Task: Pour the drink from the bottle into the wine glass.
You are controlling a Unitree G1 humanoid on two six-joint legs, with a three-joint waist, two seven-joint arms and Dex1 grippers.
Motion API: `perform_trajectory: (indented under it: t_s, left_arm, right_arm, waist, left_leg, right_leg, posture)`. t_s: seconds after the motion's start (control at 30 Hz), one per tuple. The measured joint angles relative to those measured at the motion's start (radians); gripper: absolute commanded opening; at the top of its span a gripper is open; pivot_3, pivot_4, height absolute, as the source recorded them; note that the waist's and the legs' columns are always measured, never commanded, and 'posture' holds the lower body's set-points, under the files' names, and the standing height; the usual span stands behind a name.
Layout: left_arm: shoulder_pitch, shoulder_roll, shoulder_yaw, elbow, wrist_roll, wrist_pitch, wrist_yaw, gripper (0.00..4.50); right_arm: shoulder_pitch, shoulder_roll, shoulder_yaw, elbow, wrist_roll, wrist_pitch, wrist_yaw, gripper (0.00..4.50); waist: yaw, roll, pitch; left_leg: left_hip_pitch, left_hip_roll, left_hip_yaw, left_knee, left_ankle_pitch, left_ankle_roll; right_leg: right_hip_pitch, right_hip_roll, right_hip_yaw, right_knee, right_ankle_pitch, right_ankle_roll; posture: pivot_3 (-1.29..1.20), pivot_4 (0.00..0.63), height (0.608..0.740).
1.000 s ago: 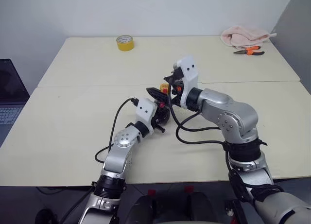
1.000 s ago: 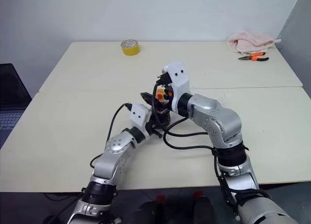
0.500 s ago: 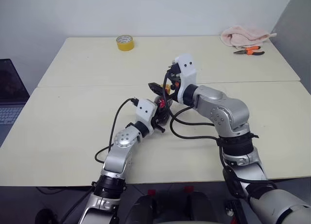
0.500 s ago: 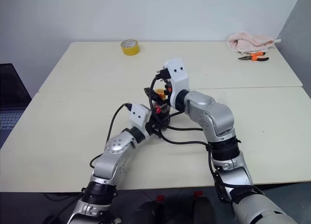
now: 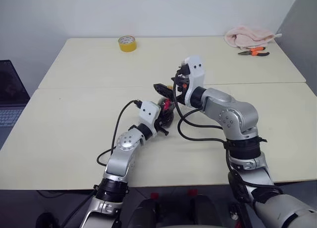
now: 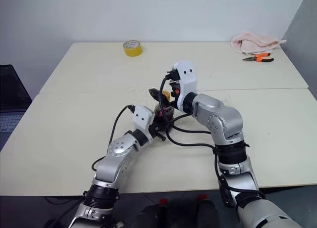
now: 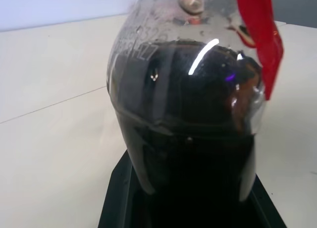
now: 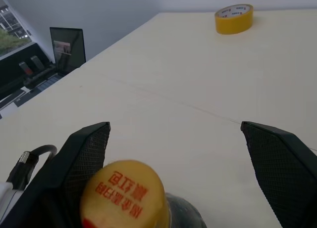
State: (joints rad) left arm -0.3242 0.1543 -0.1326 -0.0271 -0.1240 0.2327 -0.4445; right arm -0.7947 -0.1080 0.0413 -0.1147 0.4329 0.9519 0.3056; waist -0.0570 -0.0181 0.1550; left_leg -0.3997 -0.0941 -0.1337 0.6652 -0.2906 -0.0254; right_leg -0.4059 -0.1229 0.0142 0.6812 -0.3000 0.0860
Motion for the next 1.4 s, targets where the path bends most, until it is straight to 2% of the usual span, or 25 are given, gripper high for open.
perform_trajectory:
  t_s: [0.83, 0.93, 1.13, 1.4]
  left_arm:
    - [0.000, 0.000, 0.002, 0.000, 0.000, 0.000, -0.001, 0.76]
    - [0.000, 0.000, 0.002, 0.000, 0.000, 0.000, -0.001, 0.76]
    - [0.000, -0.001, 0.058, 0.000, -0.022, -0.001, 0.023, 0.76]
    - [-0.048, 0.048, 0.241, 0.056, -0.069, -0.051, 0.084, 0.76]
  right_arm:
    - [0.082, -0.030, -0.057, -0.106, 0.097, -0.001, 0.022, 4.50]
    - [0.085, -0.034, -0.057, -0.110, 0.098, -0.002, 0.023, 3.95]
    - [0.089, -0.070, -0.072, -0.113, 0.099, -0.014, 0.032, 1.82]
    - [0.088, -0.135, -0.137, -0.074, 0.096, -0.047, 0.033, 1.80]
  waist:
    - [0.000, 0.000, 0.000]
    - [0.000, 0.000, 0.000]
    - [0.000, 0.000, 0.000]
    - [0.000, 0.000, 0.000]
  left_leg:
    - [0.000, 0.000, 0.000, 0.000, 0.000, 0.000]
    - [0.000, 0.000, 0.000, 0.000, 0.000, 0.000]
    - [0.000, 0.000, 0.000, 0.000, 0.000, 0.000]
    - [0.000, 0.000, 0.000, 0.000, 0.000, 0.000]
  right_leg:
    - [0.000, 0.000, 0.000, 0.000, 0.000, 0.000]
    - [0.000, 0.000, 0.000, 0.000, 0.000, 0.000]
    - [0.000, 0.000, 0.000, 0.000, 0.000, 0.000]
    - [0.000, 0.000, 0.000, 0.000, 0.000, 0.000]
  posture:
    - [0.00, 0.150, 0.740]
    - [0.00, 0.150, 0.740]
    - [0.00, 0.150, 0.740]
    - [0.00, 0.150, 0.740]
